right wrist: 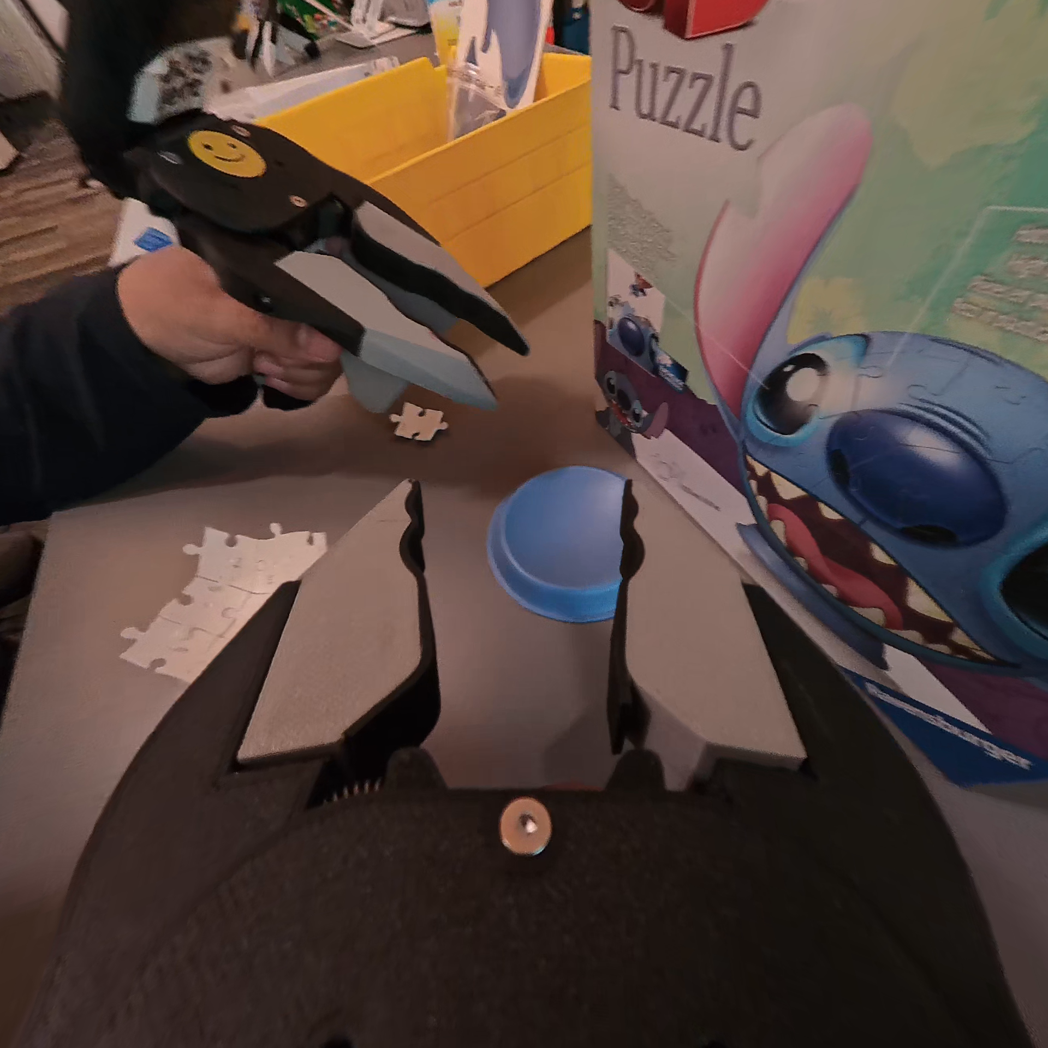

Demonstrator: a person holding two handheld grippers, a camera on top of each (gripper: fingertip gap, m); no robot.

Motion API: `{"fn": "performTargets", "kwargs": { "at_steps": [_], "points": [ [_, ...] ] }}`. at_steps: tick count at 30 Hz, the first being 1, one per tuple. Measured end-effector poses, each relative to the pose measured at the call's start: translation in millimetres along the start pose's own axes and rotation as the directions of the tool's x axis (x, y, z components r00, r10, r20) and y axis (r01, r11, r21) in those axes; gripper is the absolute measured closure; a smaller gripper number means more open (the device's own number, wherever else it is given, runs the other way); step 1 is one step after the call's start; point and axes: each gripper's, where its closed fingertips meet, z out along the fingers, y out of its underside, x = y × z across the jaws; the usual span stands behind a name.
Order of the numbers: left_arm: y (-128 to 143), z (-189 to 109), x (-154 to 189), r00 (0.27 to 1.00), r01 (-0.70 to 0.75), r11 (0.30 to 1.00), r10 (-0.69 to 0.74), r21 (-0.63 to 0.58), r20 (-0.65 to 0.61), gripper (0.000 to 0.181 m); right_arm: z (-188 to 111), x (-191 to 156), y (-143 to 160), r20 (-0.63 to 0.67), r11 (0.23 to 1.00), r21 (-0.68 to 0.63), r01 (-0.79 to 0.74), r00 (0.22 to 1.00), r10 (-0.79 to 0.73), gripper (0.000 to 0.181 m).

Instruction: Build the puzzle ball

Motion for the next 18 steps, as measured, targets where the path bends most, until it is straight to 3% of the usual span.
{"fn": "performTargets", "kwargs": {
  "at_steps": [4, 18],
  "points": [
    [3, 2, -2, 1.000, 0.001, 1.000, -0.001, -0.001, 0.012, 0.139, 1, -12, -3, 0.063, 0.999, 0.030, -0.028, 0.998, 0.026, 0.112],
    [15, 8, -7, 0.997, -0.053, 0.997, 0.055, -0.049, 0.049, 0.137, 7, -10, 3, 0.094, 0.997, 0.016, -0.073, 0.993, 0.072, 0.113]
  ]
}}
